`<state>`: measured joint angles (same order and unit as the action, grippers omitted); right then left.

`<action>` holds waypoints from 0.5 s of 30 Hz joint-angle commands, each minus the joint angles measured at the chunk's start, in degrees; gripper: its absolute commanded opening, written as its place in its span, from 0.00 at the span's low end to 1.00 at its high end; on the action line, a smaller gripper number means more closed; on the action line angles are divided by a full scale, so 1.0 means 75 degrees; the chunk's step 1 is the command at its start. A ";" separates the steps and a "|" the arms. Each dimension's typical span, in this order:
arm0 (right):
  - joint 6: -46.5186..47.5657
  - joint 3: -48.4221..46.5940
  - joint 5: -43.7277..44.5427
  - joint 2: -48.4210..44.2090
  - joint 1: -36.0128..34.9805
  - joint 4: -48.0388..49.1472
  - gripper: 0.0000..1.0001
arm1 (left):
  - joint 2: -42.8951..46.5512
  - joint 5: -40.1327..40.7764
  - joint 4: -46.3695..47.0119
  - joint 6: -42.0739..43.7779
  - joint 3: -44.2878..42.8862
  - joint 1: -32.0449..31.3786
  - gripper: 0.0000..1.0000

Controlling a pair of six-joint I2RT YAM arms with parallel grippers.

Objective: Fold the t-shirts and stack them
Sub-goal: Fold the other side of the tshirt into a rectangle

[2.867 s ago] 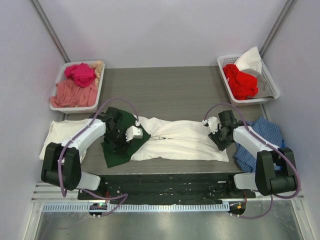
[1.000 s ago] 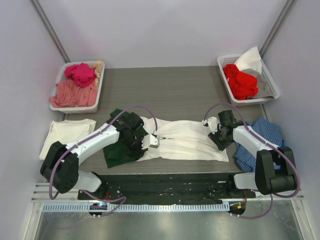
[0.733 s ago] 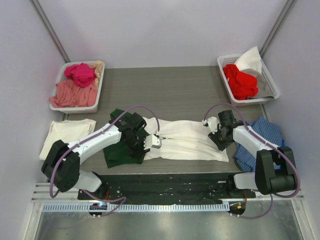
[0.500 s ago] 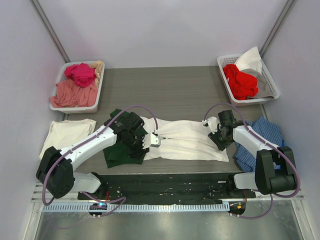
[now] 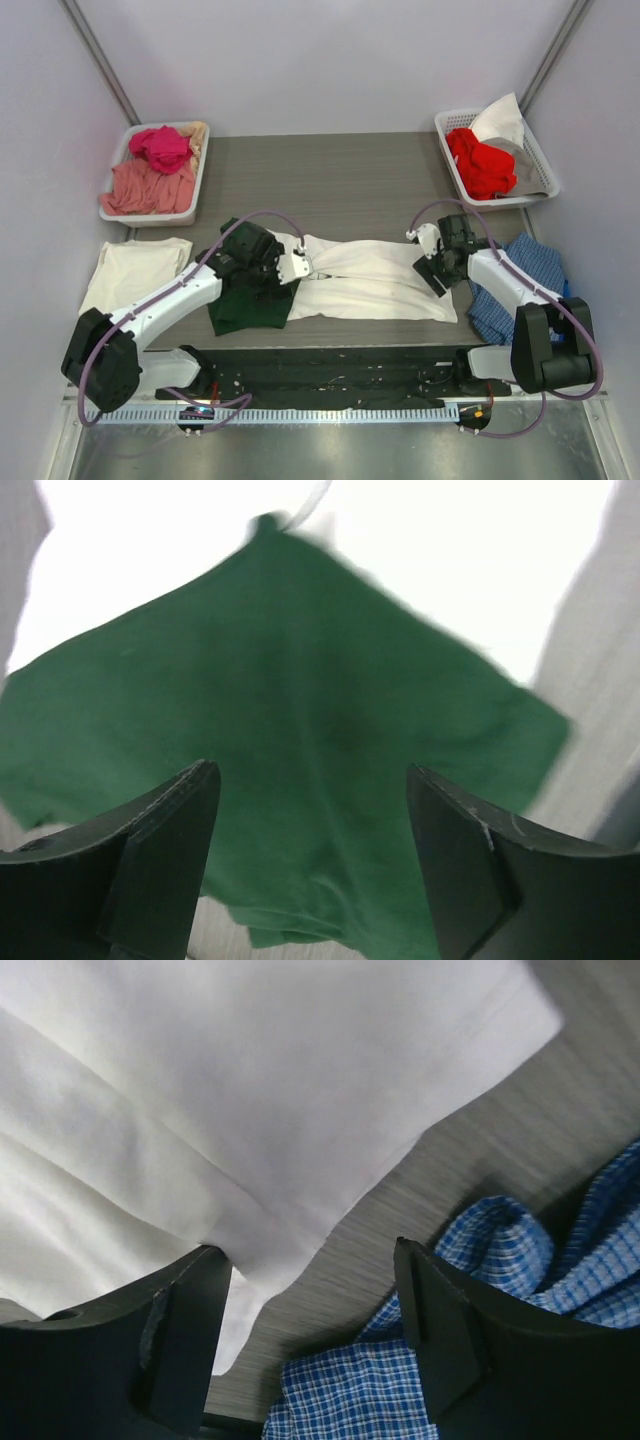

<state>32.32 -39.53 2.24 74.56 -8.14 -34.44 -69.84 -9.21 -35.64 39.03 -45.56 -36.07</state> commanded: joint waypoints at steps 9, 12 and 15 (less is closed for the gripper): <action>-0.0055 -0.1351 -0.0193 -0.0075 -0.0168 0.0256 0.81 | -0.0951 0.0174 0.1482 -0.0352 -0.0452 0.1610 0.84; 0.0039 -0.1316 -0.0146 0.0007 -0.0250 0.0186 0.81 | -0.1198 0.0244 0.1459 -0.0258 -0.0500 0.1658 0.84; 0.0133 -0.1187 -0.0146 -0.0016 -0.0297 0.0138 0.82 | -0.1398 0.0303 0.1529 -0.0188 -0.0429 0.1751 0.84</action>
<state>32.49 -47.90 1.63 74.35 -9.69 -33.10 -79.07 -6.20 -26.48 37.47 -47.42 -23.73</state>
